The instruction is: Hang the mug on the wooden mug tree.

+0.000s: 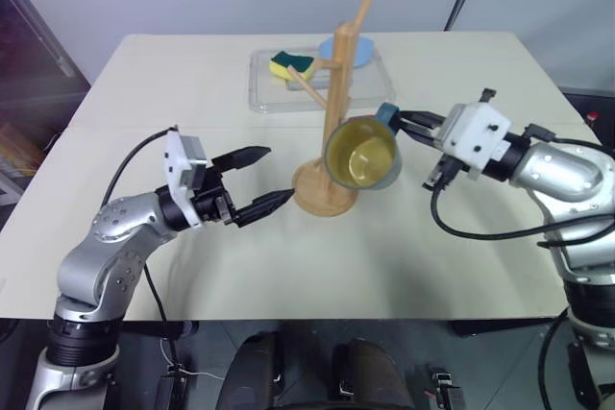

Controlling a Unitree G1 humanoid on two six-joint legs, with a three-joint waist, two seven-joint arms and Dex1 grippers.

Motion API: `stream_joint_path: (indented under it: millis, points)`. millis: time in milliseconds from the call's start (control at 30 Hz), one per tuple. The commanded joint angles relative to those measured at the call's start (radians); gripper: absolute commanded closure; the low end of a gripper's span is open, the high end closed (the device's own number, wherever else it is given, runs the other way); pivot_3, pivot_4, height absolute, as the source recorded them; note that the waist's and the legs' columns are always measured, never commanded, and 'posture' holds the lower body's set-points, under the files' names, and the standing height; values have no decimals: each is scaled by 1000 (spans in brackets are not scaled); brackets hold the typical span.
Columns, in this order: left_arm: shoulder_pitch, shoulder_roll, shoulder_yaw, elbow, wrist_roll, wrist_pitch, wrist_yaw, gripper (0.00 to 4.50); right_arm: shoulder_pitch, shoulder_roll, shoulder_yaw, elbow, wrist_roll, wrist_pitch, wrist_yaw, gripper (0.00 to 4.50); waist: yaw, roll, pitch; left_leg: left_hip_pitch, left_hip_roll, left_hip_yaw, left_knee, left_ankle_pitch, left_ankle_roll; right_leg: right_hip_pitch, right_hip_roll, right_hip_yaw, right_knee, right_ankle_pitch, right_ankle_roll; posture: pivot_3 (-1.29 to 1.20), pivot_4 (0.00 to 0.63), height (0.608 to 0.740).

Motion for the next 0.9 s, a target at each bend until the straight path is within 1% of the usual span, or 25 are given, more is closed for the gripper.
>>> stream_joint_path:
  millis: [33, 200, 400, 500, 533, 567, 600, 767, 833, 900]
  points:
    - [5, 3, 19, -43, -21, 0, 8, 0, -43, 8, 2, 14, -7, -26, 12, 4472, 1, 0, 0, 0, 0, 0, 0, 0, 0, 0, 0, 0, 0, 0, 0, 0, 150, 740]
    - [15, 7, 25, -47, -23, -5, 12, 0, -74, 18, 35, 51, -22, -38, 31, 4472, 0, 0, 0, 0, 0, 0, 0, 0, 0, 0, 0, 0, 0, 0, 0, 0, 150, 740]
    - [16, 6, 27, -46, -22, -9, 12, 0, -99, 31, 41, 71, -33, -36, 36, 4472, 0, 0, 0, 0, 0, 0, 0, 0, 0, 0, 0, 0, 0, 0, 0, 0, 150, 740]
    - [16, 6, 28, -40, -21, -14, 10, 0, -115, 40, 39, 75, -39, -34, 31, 3526, 0, 0, 0, 0, 0, 0, 0, 0, 0, 0, 0, 0, 0, 0, 0, 0, 150, 740]
    - [17, 6, 29, -37, -21, -16, 9, 0, -118, 40, 37, 75, -42, -36, 29, 3087, 0, 0, 0, 0, 0, 0, 0, 0, 0, 0, 0, 0, 0, 0, 0, 0, 150, 740]
    - [18, 6, 31, -34, -20, -18, 8, 0, -121, 38, 31, 73, -46, -39, 24, 2473, 0, 0, 0, 0, 0, 0, 0, 0, 0, 0, 0, 0, 0, 0, 0, 0, 150, 740]
    - [19, 5, 34, -30, -20, -21, 7, 0, -121, 35, 23, 70, -48, -40, 23, 2233, 0, 0, 0, 0, 0, 0, 0, 0, 0, 0, 0, 0, 0, 0, 0, 0, 150, 740]
    - [39, -3, 47, -9, -11, -32, 16, 0, -68, 12, -43, 43, -28, -1, 12, 2233, 1, 0, 0, 0, 0, 0, 0, 0, 0, 0, 0, 0, 0, 0, 0, 0, 150, 740]
    - [55, -8, 52, 15, 17, -39, 41, 0, -5, 11, -93, 34, -3, 23, 4, 2233, 3, 0, 0, 0, 0, 0, 0, 0, 0, 0, 0, 0, 0, 0, 0, 0, 150, 740]
    - [67, -25, 62, 60, 67, -65, 92, 0, 85, 44, -163, 28, 54, 64, -18, 2233, 5, 0, 0, 0, 0, 0, 0, 0, 0, 1, -1, 0, 0, 0, 0, 0, 150, 740]
